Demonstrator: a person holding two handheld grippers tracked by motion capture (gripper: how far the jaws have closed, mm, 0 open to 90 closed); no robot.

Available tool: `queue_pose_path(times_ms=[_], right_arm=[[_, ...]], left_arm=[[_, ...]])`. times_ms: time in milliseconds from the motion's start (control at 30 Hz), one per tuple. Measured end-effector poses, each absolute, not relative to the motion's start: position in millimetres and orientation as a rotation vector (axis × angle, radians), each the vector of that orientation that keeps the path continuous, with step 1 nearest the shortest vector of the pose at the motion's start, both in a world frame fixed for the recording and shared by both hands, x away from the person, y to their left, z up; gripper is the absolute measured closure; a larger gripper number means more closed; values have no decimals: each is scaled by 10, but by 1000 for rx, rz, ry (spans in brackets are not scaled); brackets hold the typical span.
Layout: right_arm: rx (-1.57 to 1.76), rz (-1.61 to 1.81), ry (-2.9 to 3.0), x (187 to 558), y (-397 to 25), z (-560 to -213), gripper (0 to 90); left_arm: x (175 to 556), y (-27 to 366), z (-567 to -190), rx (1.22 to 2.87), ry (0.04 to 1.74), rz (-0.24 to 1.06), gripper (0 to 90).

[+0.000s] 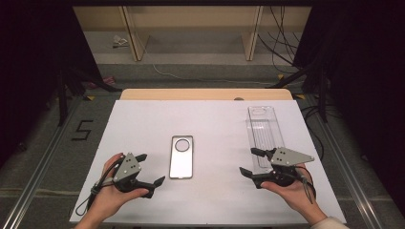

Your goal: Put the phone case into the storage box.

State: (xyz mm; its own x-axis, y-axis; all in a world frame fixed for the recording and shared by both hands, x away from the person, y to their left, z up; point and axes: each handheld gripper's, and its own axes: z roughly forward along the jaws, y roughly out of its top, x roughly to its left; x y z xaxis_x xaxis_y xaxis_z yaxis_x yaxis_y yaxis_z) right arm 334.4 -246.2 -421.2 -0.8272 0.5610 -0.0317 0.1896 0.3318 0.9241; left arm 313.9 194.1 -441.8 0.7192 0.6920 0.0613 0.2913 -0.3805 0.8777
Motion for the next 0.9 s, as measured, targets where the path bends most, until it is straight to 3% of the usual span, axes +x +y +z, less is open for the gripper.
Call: queue_pose_path(times_ms=[367, 433, 900], right_arm=[[668, 1492, 2260, 3347, -2456, -4217, 237], [667, 1492, 2260, 3348, -2451, -4218, 237], [676, 1487, 2262, 3356, -2436, -4229, 237]], left_arm=[[3144, 1918, -4407, 1988, 740, 542, 88], [3158, 1891, -4388, 2016, 719, 559, 130], [3264, 1574, -4436, 2273, 534, 558, 185]])
